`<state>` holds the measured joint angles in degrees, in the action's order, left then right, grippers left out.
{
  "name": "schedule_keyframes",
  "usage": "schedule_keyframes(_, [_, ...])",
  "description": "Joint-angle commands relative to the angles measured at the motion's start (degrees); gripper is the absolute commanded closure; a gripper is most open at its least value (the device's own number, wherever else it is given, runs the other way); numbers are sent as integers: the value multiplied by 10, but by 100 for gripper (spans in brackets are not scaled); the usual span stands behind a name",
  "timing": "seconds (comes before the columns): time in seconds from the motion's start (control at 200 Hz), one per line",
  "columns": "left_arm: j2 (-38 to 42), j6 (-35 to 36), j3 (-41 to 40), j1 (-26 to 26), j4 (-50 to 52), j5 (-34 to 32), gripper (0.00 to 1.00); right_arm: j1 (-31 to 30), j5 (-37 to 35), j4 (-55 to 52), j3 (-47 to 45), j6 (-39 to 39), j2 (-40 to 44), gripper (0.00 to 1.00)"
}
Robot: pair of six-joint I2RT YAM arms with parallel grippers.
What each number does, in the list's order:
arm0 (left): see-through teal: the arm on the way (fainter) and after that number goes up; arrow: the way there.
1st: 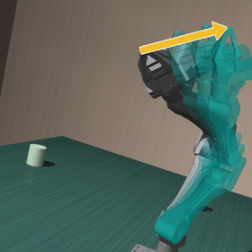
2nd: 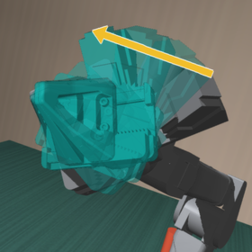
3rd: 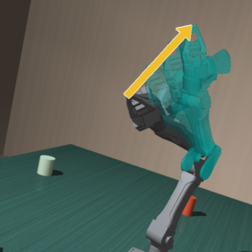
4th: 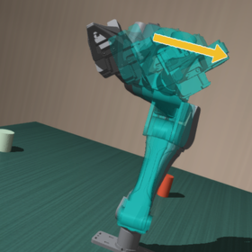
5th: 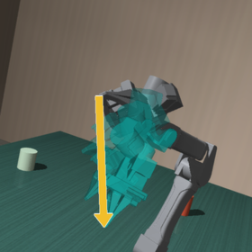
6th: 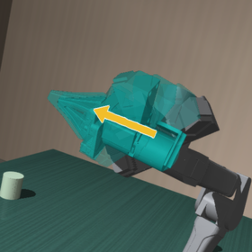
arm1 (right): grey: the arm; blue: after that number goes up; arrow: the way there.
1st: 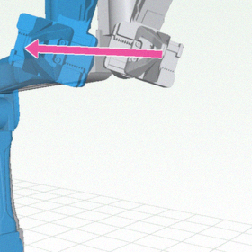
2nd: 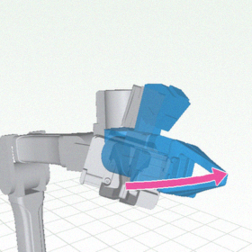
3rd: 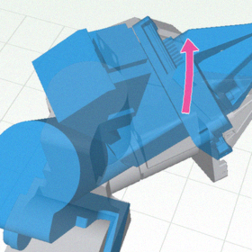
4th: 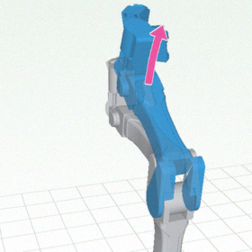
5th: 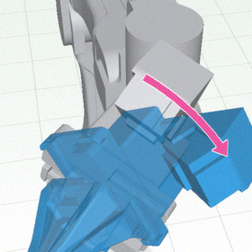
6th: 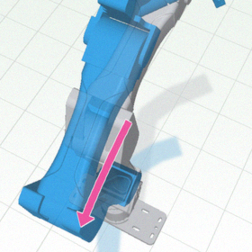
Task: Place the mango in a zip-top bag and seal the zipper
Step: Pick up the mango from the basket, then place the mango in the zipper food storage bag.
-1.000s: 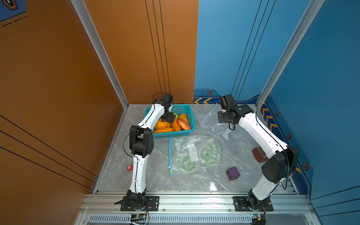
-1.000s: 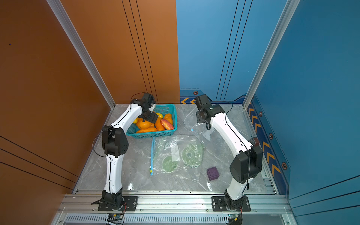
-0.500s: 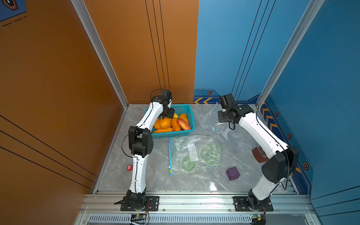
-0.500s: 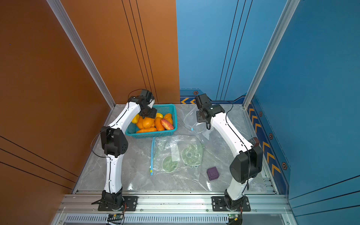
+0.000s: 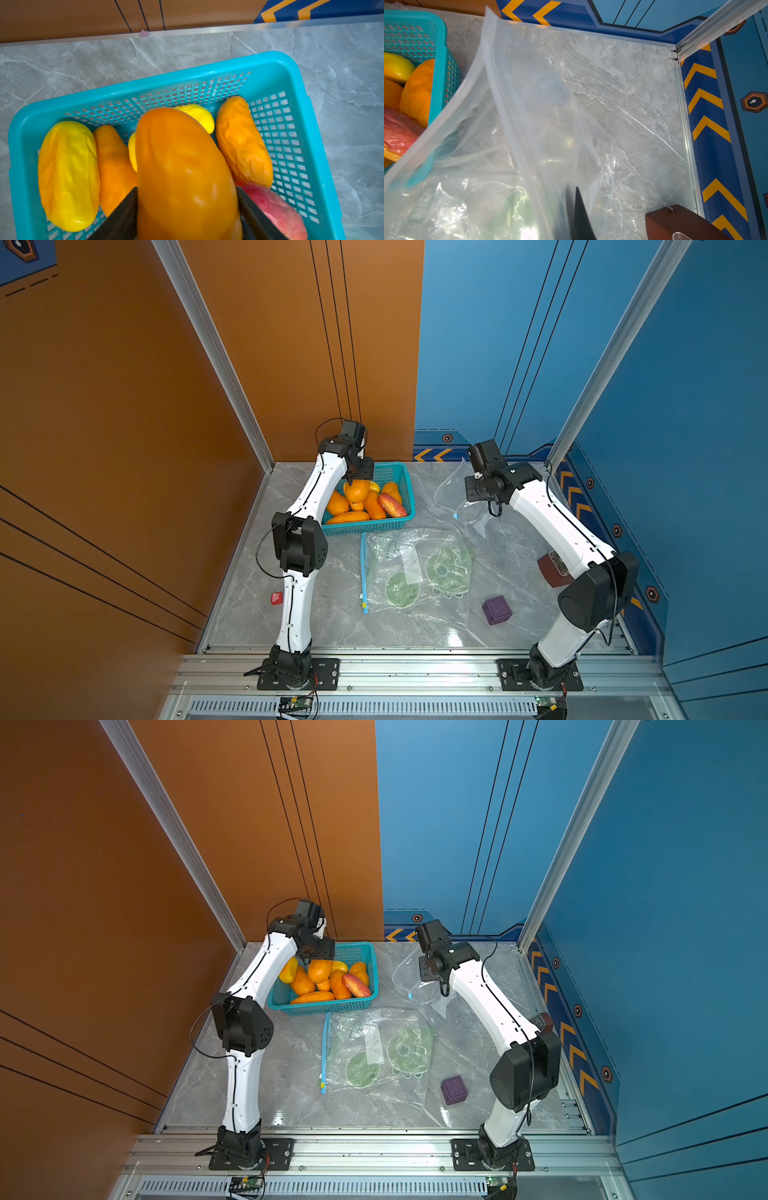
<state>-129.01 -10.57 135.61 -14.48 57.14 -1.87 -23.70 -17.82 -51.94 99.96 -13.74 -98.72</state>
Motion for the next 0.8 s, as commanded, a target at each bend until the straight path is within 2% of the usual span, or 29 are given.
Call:
schedule_keyframes(0.0, [26,-31,56,-32,6,23,62,-3,2,-4,-5,-4,18,96])
schedule_keyframes(0.075, [21,-46,91,-49,6,24,62,-1,2,-3,-11,-6,21,96])
schedule_keyframes(0.295, [-28,-95,234,-89,7,80,65,2,10,3,-20,-13,30,96])
schedule_keyframes(0.46, [-98,-134,406,-115,7,154,66,10,32,9,-23,-28,36,96])
schedule_keyframes(0.521, [-97,-155,409,-122,-2,168,66,13,41,13,-23,-33,36,97])
schedule_keyframes(0.621, [-88,-127,408,-146,0,156,67,20,61,20,-24,-43,38,99])
schedule_keyframes(0.796, [-75,-122,408,-177,-2,153,70,28,95,35,-24,-58,42,100])
